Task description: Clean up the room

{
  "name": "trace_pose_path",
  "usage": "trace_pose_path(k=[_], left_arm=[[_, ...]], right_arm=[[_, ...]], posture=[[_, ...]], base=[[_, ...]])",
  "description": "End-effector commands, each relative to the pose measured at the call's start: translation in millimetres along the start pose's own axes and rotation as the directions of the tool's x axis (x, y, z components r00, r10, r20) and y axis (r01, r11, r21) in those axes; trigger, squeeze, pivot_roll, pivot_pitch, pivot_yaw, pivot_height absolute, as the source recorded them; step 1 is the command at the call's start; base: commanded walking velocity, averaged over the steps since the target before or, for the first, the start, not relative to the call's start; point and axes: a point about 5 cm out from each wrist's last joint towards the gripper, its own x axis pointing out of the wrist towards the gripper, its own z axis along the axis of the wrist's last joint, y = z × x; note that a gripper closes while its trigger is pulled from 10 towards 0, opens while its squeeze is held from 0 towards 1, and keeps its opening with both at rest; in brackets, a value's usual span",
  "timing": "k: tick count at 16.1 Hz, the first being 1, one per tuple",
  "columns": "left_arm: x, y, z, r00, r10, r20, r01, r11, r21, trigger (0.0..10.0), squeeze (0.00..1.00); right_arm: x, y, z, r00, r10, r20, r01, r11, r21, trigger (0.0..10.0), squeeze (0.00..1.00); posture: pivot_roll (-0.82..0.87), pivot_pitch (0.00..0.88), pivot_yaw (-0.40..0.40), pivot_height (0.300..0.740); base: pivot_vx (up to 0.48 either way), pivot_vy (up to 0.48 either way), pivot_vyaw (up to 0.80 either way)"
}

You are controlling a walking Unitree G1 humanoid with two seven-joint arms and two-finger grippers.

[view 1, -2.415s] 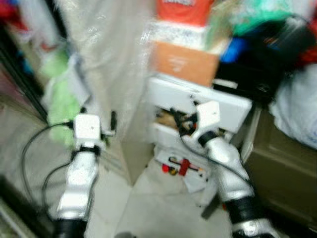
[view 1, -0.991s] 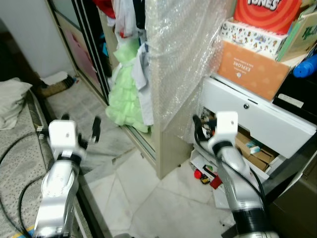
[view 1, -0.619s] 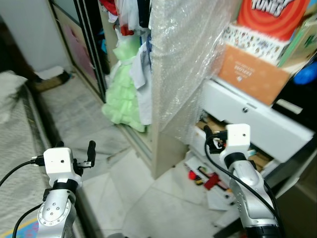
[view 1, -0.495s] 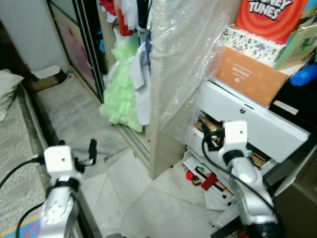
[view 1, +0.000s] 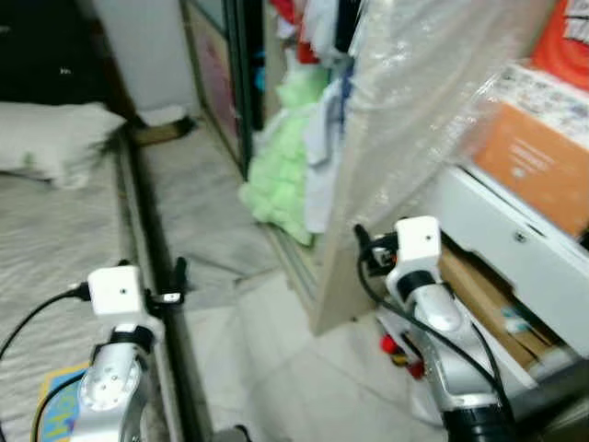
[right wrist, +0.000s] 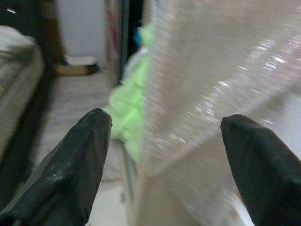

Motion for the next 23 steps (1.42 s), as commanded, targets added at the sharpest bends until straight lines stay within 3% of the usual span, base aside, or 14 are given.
trace_pose_path(k=[1, 7, 10, 14, 16, 23], left_arm=[[1.1, -4.1, 5, 1.0, -0.016, 0.011, 0.016, 1.0, -0.005, 10.0, 0.0], [-0.7, -4.9, 14, 0.999, -0.027, 0.023, 0.027, 1.0, 0.005, 10.0, 0.0], [2.2, -5.5, 14, 1.0, -0.026, 0.016, 0.026, 1.0, 0.007, 10.0, 0.0], [5.7, -6.7, 15, 1.0, -0.028, 0.013, 0.028, 1.0, 0.006, 10.0, 0.0], [6.3, -6.5, 15, 0.999, -0.028, 0.016, 0.028, 1.0, 0.006, 10.0, 0.0], [8.2, -7.2, 17, 0.999, -0.03, 0.023, 0.03, 1.0, 0.001, 10.0, 0.0]], right_arm=[[-0.9, -4.5, 3, 1.0, -0.022, 0.007, 0.022, 1.0, 0.004, 10.0, 0.0], [3.6, 2.2, 6, 1.0, -0.001, 0.006, 0.001, 0.999, 0.037, 10.0, 0.0], [7.0, 3.6, 8, 1.0, 0.012, 0.015, -0.012, 1.0, 0.023, 10.0, 0.0], [8.5, 4.5, 12, 0.999, 0.016, 0.039, -0.017, 1.0, 0.023, 10.0, 0.0], [8.7, 8.1, 14, 0.998, 0.039, 0.048, -0.039, 0.999, -0.007, 10.0, 0.0], [10.8, 8.9, 15, 0.997, 0.059, 0.054, -0.06, 0.998, 0.005, 10.0, 0.0]], posture=[[-0.1, 0.0, -0.004, 0.74], [-0.07, 0.0, -0.014, 0.74], [-0.08, 0.0, -0.019, 0.74], [-0.08, 0.0, -0.021, 0.74], [-0.08, 0.0, -0.022, 0.74], [-0.07, 0.0, -0.027, 0.74]], base=[[0.0, 0.0, 0.8], [0.0, 0.0, 0.8], [0.0, 0.0, 0.8], [0.0, 0.0, 0.0], [0.0, 0.0, 0.8], [0.0, 0.0, 0.8]])
